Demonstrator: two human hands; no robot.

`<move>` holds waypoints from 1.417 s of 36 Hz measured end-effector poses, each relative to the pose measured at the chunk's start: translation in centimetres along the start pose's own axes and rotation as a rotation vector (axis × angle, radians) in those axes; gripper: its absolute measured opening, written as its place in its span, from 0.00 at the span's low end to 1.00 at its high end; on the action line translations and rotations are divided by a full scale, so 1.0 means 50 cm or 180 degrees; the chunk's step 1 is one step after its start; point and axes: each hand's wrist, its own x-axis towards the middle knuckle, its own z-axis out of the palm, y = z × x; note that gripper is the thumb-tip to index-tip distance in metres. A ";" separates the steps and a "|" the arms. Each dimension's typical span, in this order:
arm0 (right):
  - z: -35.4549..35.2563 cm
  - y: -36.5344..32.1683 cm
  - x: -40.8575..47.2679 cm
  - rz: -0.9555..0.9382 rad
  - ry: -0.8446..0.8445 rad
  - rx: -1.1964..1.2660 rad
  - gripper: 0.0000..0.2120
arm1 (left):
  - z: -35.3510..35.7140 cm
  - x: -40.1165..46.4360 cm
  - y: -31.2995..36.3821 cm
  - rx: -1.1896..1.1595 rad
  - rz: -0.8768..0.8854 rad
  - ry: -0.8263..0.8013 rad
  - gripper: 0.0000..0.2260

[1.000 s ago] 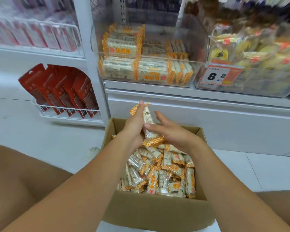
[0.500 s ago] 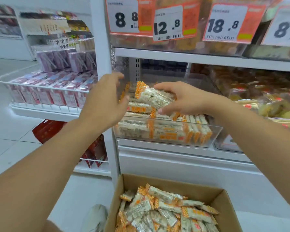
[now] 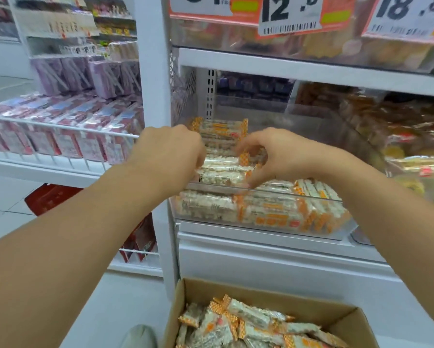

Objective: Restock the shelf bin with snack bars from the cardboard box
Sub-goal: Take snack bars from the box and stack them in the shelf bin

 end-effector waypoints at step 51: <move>0.728 0.124 -0.544 0.2172 -0.3226 0.1246 0.22 | 0.484 -0.561 0.409 -0.1938 -0.1844 -0.3850 0.35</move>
